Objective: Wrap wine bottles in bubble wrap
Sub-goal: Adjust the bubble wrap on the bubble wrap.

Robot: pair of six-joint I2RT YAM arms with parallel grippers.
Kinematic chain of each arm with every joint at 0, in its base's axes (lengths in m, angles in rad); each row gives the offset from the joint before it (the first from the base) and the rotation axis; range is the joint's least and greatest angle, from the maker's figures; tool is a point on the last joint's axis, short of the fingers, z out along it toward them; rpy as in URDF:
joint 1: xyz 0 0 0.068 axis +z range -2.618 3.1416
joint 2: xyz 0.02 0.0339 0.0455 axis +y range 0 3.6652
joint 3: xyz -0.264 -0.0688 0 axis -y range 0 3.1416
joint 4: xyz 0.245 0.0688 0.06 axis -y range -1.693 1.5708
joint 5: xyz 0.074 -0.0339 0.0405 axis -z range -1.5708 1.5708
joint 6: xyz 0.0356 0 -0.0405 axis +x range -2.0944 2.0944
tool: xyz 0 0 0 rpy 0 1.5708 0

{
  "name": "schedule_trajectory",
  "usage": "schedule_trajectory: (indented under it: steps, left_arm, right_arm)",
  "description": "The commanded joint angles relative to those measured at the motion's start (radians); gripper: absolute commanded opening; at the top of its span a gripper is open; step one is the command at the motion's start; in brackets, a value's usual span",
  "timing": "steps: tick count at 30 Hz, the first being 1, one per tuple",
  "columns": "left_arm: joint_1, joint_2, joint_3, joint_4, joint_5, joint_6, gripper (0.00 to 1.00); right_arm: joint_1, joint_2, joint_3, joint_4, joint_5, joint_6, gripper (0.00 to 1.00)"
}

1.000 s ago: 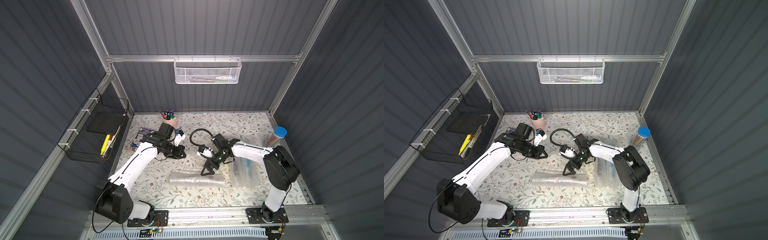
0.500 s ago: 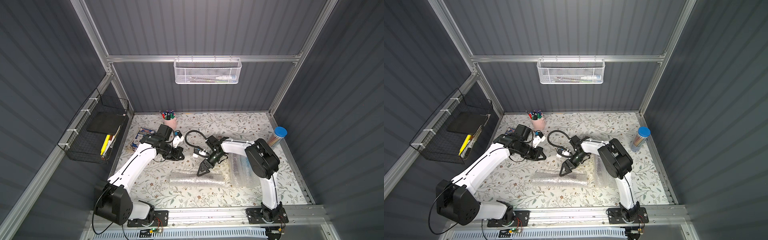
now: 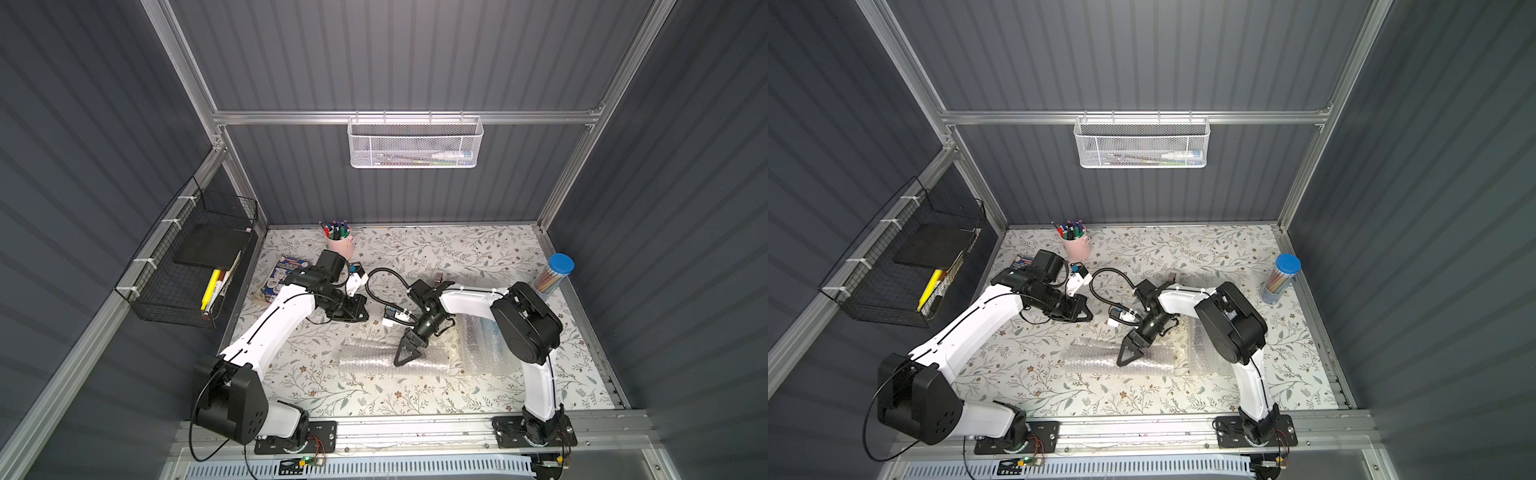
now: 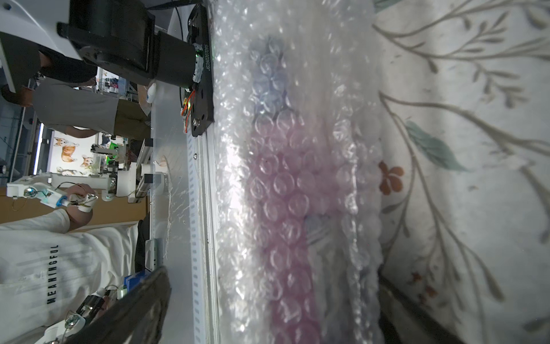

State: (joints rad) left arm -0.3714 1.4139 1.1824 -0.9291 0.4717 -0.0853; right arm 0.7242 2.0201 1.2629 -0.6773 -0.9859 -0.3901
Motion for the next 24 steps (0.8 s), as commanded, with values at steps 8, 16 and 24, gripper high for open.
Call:
schedule_trajectory:
  steps: [8,16,24]
  left_arm:
    - [0.021,-0.007,-0.007,-0.050,0.001,0.027,0.00]
    - [0.060,-0.028,-0.006,-0.072,-0.004,0.033,0.00]
    - [0.077,-0.008,-0.007,-0.074,0.066,0.036,0.00]
  right_arm:
    - [0.083,-0.095,-0.074,0.139,0.285,-0.002,0.87]
    - [0.154,-0.203,-0.167,0.262,0.462,-0.018,0.69]
    - [0.258,-0.286,-0.249,0.325,0.660,-0.088,0.60]
